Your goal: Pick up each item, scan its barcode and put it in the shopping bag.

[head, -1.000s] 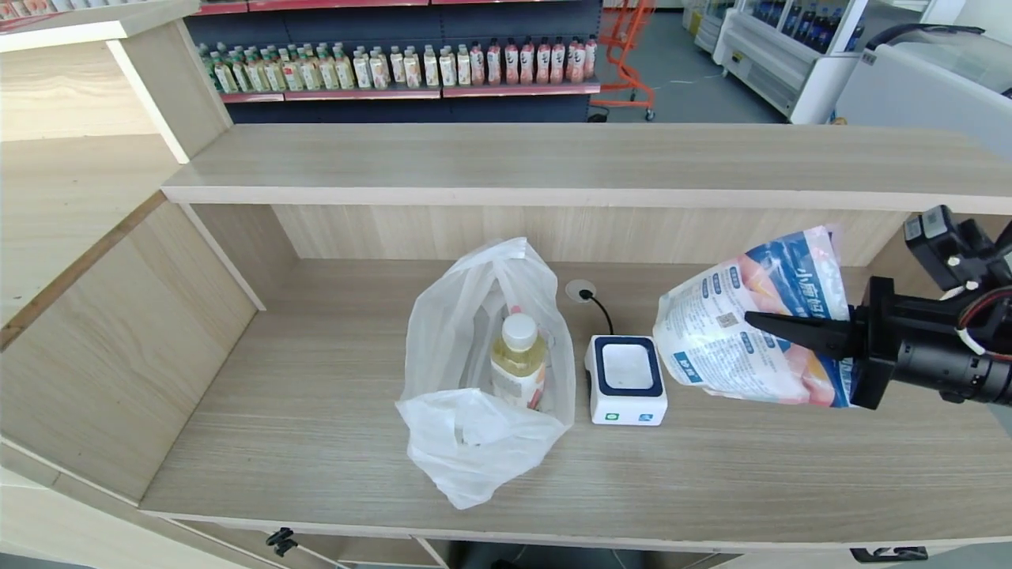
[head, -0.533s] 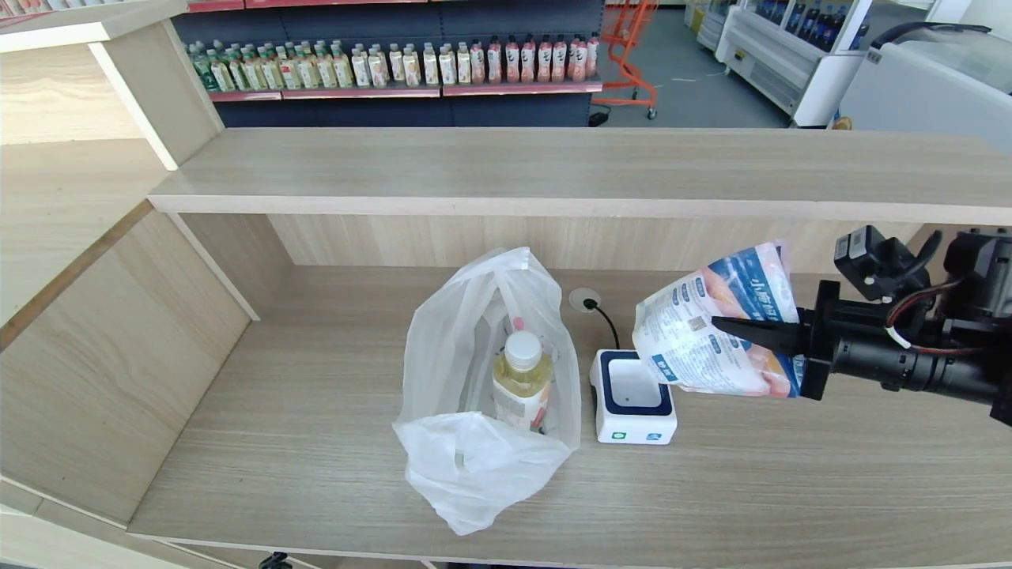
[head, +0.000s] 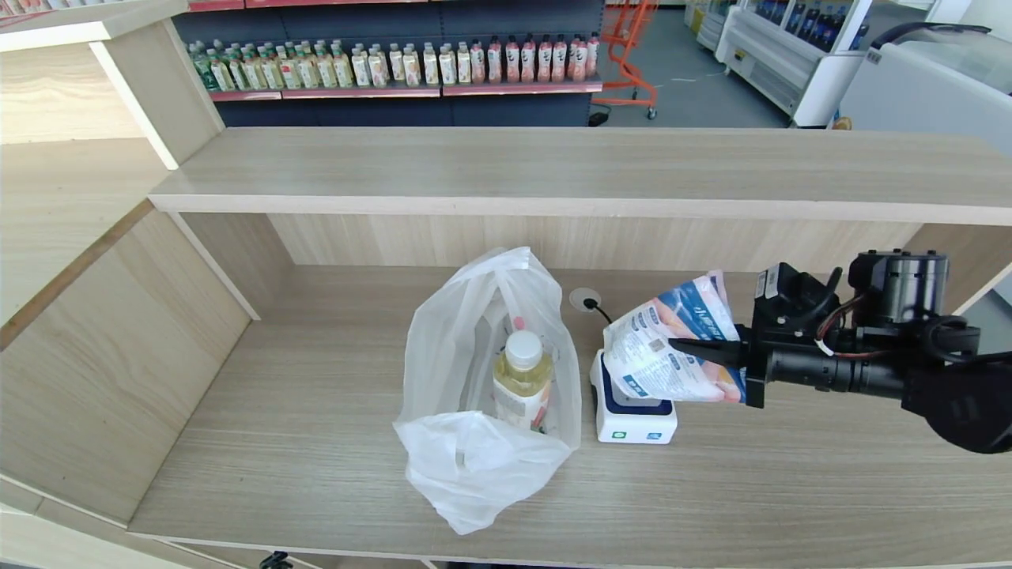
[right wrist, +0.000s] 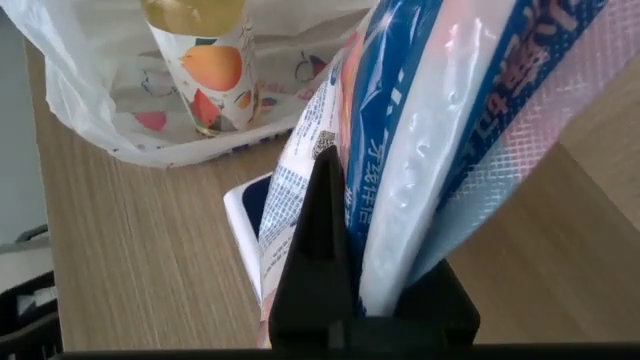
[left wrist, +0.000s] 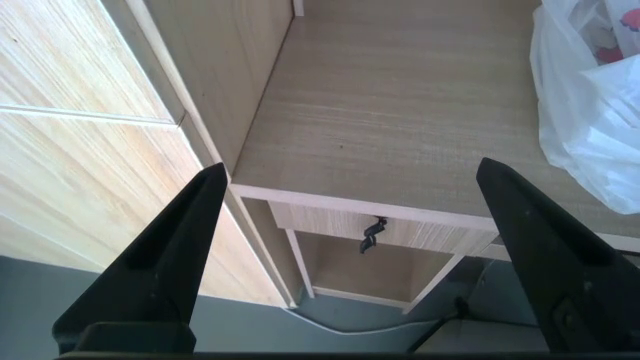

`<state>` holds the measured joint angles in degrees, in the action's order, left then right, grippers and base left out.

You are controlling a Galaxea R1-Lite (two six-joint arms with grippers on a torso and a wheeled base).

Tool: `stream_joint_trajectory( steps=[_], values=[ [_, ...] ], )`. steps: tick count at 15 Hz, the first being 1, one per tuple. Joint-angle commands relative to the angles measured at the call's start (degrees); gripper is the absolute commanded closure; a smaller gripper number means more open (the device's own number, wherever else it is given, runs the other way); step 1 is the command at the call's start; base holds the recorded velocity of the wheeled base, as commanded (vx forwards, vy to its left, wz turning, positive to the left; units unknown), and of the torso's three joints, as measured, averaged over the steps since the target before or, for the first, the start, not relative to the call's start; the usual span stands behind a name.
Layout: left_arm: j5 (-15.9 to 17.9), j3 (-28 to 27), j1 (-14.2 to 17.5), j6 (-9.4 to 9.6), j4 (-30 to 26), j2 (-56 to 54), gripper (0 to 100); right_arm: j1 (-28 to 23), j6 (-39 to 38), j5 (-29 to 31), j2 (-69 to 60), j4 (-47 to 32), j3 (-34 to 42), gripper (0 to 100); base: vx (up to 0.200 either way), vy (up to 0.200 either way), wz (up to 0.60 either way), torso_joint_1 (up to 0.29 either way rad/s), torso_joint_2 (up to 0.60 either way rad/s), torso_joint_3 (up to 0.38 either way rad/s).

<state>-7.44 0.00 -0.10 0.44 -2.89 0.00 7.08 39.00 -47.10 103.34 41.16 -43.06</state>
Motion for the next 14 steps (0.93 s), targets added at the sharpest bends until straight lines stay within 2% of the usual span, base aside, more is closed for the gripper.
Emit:
stream_joint_trajectory(
  steps=[1,9,14],
  values=[
    [-0.03,0.0,0.01,0.0,-0.01,0.0,0,1.27,1.87,-0.18,3.71,-0.02,-2.47,100,0.0,0.0,0.0,0.0,0.0,0.0],
    [-0.03,0.0,0.01,0.0,-0.01,0.09,0,4.43,6.09,-0.09,3.62,0.33,-4.93,100,0.0,0.0,0.0,0.0,0.0,0.0],
    [0.05,0.0,0.01,0.0,-0.01,0.0,0,4.43,6.44,0.17,2.39,0.33,-4.76,100,0.0,0.0,0.0,0.0,0.0,0.0]
  ],
)
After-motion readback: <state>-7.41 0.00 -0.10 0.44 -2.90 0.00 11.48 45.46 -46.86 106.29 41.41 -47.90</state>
